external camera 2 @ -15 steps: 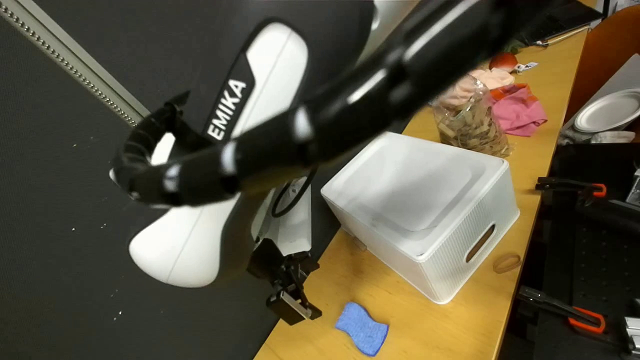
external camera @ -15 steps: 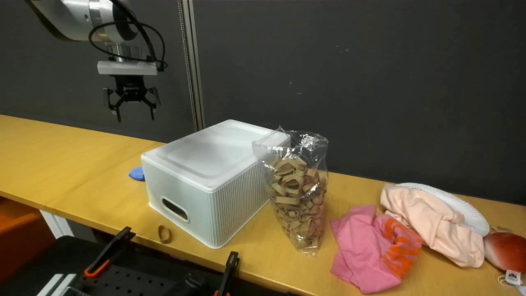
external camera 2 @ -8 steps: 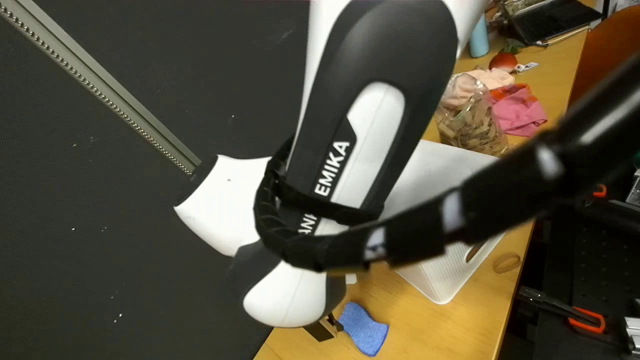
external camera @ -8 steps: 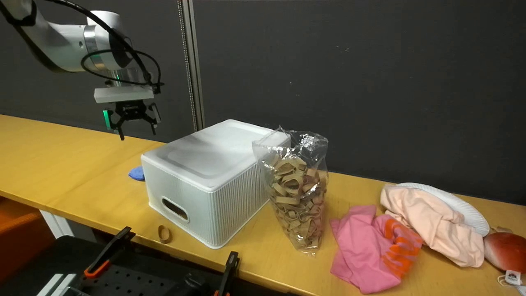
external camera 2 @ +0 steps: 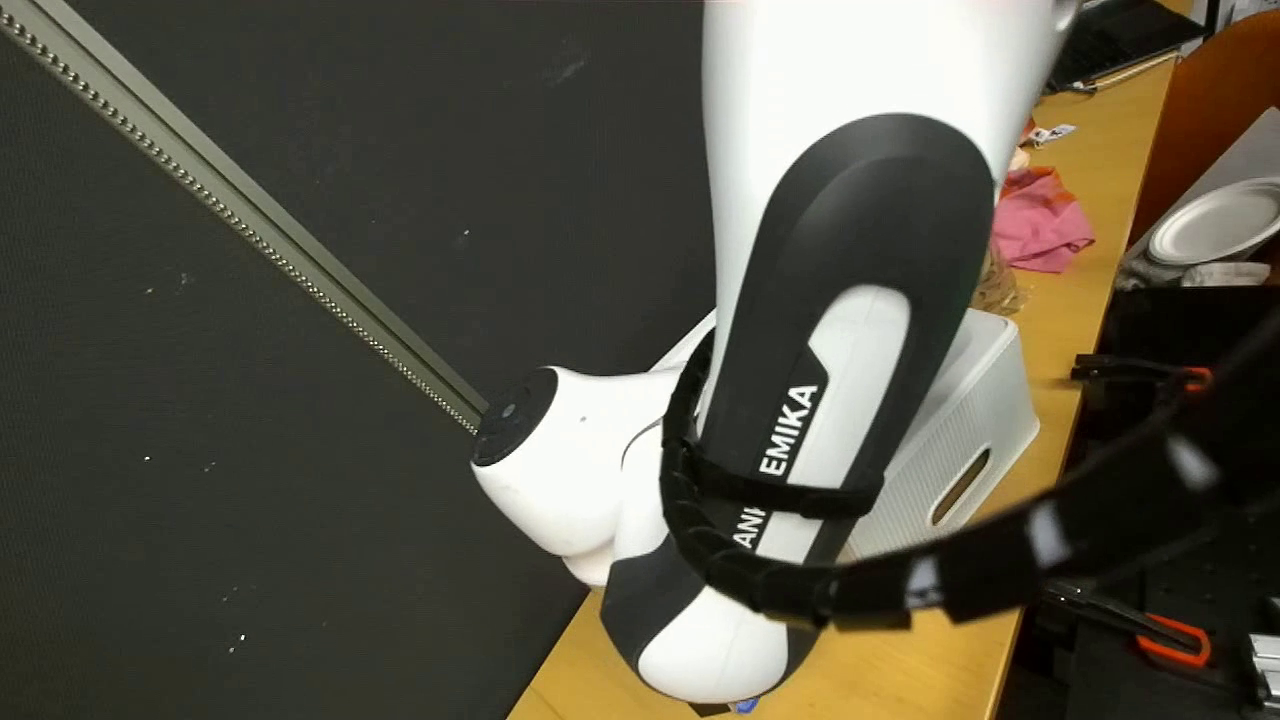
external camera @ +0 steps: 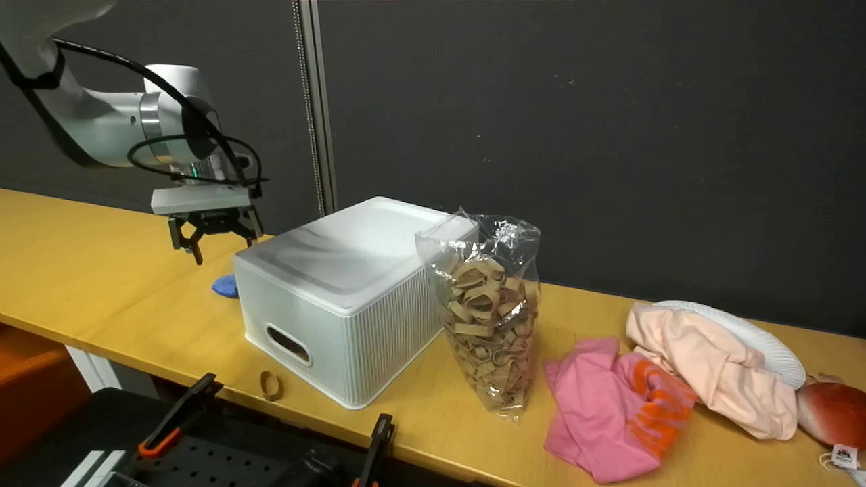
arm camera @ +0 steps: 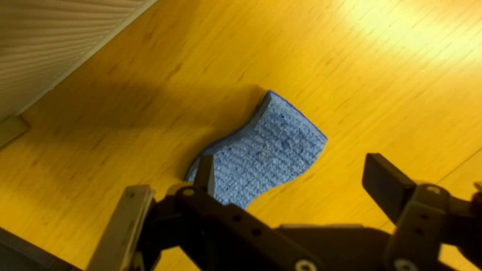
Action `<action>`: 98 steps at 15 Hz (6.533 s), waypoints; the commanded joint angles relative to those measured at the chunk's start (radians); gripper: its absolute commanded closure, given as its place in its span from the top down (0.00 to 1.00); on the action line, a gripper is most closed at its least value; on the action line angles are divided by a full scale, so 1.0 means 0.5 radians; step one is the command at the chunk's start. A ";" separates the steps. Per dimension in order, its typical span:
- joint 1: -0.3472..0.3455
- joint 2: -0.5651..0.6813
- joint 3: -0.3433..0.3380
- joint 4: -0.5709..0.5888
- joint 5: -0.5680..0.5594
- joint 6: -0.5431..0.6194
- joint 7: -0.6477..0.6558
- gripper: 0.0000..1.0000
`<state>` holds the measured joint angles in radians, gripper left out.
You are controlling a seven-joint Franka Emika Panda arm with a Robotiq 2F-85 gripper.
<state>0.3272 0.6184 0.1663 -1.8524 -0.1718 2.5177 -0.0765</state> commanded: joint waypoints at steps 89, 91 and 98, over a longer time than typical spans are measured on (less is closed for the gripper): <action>-0.546 -1.215 -0.247 -1.076 0.260 -0.012 0.517 1.00; -0.562 -1.201 -0.260 -1.066 0.266 -0.010 0.491 1.00; -0.591 -1.130 -0.269 -1.055 0.300 -0.014 0.370 1.00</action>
<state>0.0337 0.0420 0.0347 -2.3897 -0.0363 2.5274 0.1389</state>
